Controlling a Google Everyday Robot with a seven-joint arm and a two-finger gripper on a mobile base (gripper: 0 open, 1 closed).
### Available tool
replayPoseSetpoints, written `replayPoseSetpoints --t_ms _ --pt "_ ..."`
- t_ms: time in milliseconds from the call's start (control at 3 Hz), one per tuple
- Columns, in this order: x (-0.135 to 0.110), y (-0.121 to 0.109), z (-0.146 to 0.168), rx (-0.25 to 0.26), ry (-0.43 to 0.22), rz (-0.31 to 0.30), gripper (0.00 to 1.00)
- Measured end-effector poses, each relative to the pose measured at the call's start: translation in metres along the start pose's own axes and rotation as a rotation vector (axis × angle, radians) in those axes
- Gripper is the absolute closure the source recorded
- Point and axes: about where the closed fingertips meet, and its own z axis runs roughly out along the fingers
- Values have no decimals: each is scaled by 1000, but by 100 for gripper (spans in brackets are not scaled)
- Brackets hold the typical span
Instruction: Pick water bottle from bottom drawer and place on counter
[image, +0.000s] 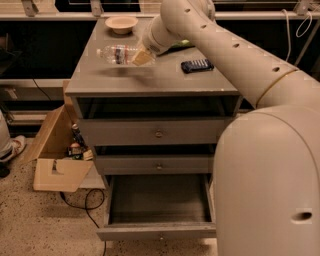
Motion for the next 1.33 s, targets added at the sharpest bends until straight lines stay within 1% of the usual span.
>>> replayPoseSetpoints --t_ms 333,667,1000,1333 --pt "8 -8 13 18 11 40 63" --pt "16 -12 20 32 21 73 40" --pt "22 -17 21 48 29 92 17" --pt "27 -23 16 78 30 112 0"
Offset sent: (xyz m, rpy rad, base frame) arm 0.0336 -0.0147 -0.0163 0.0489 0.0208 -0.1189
